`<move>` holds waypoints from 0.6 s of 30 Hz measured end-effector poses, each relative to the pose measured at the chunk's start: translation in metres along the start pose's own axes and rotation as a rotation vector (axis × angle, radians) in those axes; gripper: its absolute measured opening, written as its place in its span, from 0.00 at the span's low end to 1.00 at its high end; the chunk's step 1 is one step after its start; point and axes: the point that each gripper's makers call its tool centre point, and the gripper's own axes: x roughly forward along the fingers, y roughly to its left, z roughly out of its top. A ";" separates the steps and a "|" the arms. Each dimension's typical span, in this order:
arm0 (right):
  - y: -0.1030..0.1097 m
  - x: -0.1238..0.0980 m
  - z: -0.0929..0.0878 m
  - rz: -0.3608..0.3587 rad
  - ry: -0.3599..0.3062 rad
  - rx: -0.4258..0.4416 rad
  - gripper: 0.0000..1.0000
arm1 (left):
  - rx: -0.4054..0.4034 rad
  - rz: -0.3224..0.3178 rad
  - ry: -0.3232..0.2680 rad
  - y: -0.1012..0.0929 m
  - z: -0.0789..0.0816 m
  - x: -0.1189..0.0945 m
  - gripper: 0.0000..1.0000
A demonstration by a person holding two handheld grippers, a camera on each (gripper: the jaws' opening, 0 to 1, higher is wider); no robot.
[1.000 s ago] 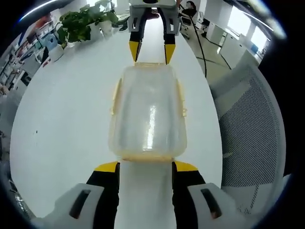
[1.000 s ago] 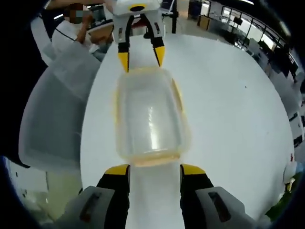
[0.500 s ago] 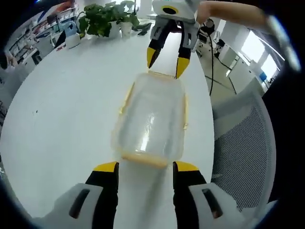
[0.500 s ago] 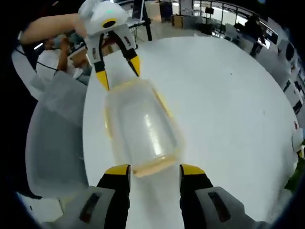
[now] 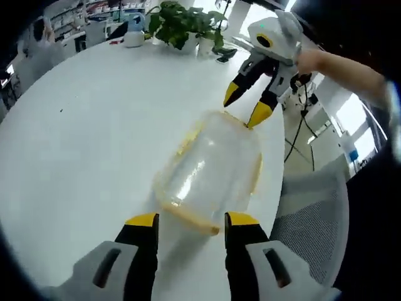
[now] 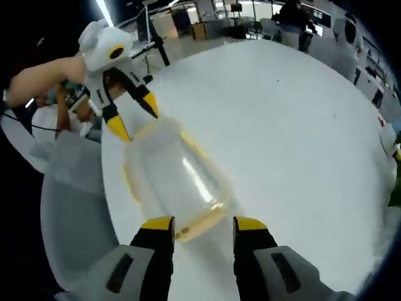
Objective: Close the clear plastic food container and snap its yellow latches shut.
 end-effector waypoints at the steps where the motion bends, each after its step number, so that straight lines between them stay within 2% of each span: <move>1: -0.001 0.001 0.000 0.002 0.000 0.007 0.36 | -0.037 0.000 -0.009 0.001 0.001 -0.001 0.40; 5: 0.000 0.003 0.000 0.002 -0.005 0.053 0.39 | -0.151 0.001 -0.032 0.003 0.002 -0.002 0.39; 8: 0.001 0.004 0.000 0.007 -0.015 0.139 0.41 | -0.291 -0.019 -0.036 0.003 0.000 -0.003 0.39; 14: -0.003 0.004 0.001 0.008 -0.035 0.288 0.43 | -0.374 0.007 -0.041 0.009 -0.006 -0.003 0.39; 15: -0.001 0.003 0.002 0.012 -0.045 0.336 0.43 | -0.404 0.010 -0.042 0.009 -0.008 -0.003 0.39; 18: -0.006 0.001 0.002 -0.007 -0.058 0.364 0.43 | -0.508 -0.004 -0.072 0.006 -0.007 -0.003 0.38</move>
